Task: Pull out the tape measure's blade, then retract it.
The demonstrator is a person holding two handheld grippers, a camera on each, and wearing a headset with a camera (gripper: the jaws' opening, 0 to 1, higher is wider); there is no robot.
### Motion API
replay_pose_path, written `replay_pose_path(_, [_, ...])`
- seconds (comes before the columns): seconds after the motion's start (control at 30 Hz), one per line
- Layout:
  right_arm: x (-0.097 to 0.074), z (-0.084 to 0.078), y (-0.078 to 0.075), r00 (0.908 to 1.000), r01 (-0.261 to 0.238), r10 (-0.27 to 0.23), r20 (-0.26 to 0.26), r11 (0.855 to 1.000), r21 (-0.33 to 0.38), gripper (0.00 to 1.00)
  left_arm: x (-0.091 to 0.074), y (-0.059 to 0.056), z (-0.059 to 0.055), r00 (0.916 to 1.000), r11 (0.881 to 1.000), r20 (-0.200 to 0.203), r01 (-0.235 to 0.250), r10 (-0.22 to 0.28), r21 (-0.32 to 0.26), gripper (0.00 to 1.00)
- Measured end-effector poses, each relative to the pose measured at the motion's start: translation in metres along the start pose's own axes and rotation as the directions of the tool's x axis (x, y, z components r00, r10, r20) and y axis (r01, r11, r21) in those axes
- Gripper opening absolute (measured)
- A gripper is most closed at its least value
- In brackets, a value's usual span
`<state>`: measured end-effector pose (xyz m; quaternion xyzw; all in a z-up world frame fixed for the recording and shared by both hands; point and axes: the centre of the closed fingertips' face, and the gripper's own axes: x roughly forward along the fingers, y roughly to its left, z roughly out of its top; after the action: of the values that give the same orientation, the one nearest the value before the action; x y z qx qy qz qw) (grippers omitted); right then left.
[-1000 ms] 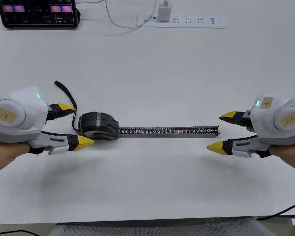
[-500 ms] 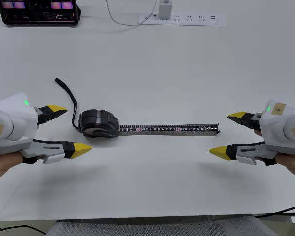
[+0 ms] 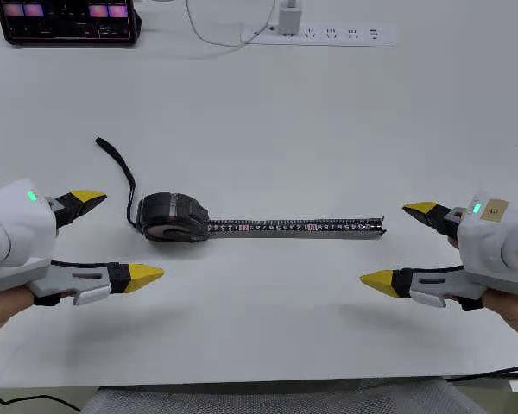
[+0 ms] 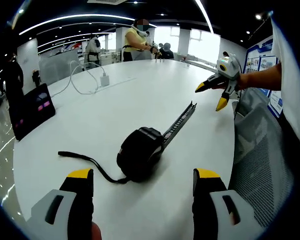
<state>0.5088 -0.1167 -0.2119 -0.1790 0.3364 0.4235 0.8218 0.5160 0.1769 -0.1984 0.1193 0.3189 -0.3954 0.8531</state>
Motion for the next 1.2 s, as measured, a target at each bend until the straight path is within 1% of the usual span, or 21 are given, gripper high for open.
replay_pose_path(0.13, [-0.001, 0.000, 0.004, 0.9999, 0.009, -0.009, 0.012, 1.000, 0.005, 0.72, -0.002, -0.006, -0.002, 0.9999, 1.000, 0.014, -0.009, 0.009, -0.018, 0.81])
replay_pose_path(0.17, [-0.002, 0.000, 0.005, 0.9998, 0.015, -0.015, 0.016, 1.000, 0.005, 0.72, -0.003, -0.009, -0.002, 0.9998, 1.000, 0.017, -0.008, 0.009, -0.021, 0.82])
replay_pose_path(0.3, [-0.005, 0.003, 0.010, 0.9986, 0.024, -0.026, 0.047, 0.999, 0.024, 0.73, -0.005, -0.016, -0.003, 0.9993, 0.999, 0.032, -0.021, 0.021, -0.028, 0.83])
replay_pose_path(0.4, [-0.007, 0.002, 0.011, 0.9980, 0.034, -0.036, 0.052, 0.999, 0.030, 0.74, -0.004, -0.022, -0.006, 0.9992, 0.999, 0.033, -0.019, 0.021, -0.037, 0.84])
replay_pose_path(0.5, [-0.008, 0.000, 0.013, 0.9972, 0.036, -0.038, 0.065, 0.999, 0.041, 0.75, -0.005, -0.028, -0.009, 0.9992, 0.998, 0.039, -0.011, 0.014, -0.060, 0.85])
replay_pose_path(0.63, [-0.009, -0.004, 0.018, 0.9966, 0.036, -0.040, 0.072, 0.998, 0.052, 0.78, -0.007, -0.032, -0.015, 0.9991, 0.997, 0.038, -0.014, 0.017, -0.079, 0.86])
replay_pose_path(0.73, [-0.008, -0.009, 0.022, 0.9970, 0.033, -0.037, 0.068, 0.998, 0.060, 0.79, -0.007, -0.035, -0.019, 0.9993, 0.997, 0.032, -0.018, 0.020, -0.078, 0.86])
replay_pose_path(0.8, [-0.009, -0.010, 0.023, 0.9968, 0.036, -0.041, 0.069, 0.997, 0.066, 0.80, -0.009, -0.036, -0.019, 0.9989, 0.995, 0.043, -0.015, 0.020, -0.102, 0.87])
replay_pose_path(0.87, [-0.010, -0.011, 0.024, 0.9965, 0.039, -0.045, 0.071, 0.997, 0.073, 0.81, -0.011, -0.037, -0.023, 0.9990, 0.995, 0.038, -0.021, 0.025, -0.099, 0.87])
replay_pose_path(0.9, [-0.011, -0.012, 0.025, 0.9962, 0.041, -0.047, 0.074, 0.996, 0.078, 0.81, -0.012, -0.038, -0.025, 0.9991, 0.994, 0.034, -0.020, 0.024, -0.107, 0.87])
replay_pose_path(1.07, [-0.013, -0.015, 0.029, 0.9958, 0.043, -0.050, 0.076, 0.995, 0.091, 0.83, -0.016, -0.041, -0.031, 0.9993, 0.993, 0.028, -0.021, 0.024, -0.118, 0.87])
replay_pose_path(1.2, [-0.014, -0.016, 0.031, 0.9961, 0.042, -0.049, 0.073, 0.995, 0.095, 0.83, -0.016, -0.041, -0.032, 0.9993, 0.991, 0.027, -0.022, 0.026, -0.128, 0.87])
